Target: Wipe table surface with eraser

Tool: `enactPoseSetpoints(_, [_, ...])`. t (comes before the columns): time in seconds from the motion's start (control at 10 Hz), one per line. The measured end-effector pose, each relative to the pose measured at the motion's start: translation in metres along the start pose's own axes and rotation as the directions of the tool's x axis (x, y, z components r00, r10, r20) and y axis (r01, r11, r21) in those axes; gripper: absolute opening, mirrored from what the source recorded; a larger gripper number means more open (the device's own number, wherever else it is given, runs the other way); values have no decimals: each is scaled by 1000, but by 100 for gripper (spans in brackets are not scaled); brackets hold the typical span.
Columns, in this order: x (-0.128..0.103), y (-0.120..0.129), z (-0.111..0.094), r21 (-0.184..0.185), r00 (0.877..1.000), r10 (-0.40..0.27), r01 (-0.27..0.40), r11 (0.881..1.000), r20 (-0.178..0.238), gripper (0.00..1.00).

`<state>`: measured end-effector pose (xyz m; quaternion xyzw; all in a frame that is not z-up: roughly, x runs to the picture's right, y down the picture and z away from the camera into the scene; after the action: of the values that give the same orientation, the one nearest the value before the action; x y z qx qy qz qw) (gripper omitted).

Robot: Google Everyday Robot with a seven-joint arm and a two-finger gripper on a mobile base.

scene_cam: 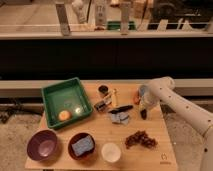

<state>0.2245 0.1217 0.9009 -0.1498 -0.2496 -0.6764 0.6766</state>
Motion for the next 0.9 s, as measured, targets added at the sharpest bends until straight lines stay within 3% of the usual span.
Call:
enactPoseSetpoints(0.3, [-36,-13,-8,8,996,-84,84,996,10,2])
enactPoseSetpoints(0.6, [-77,12,-19,28,995,-103,103,994,14,2])
enactPoseSetpoints(0.9, [-78,21,-22,46,994,-105,104,994,20,2])
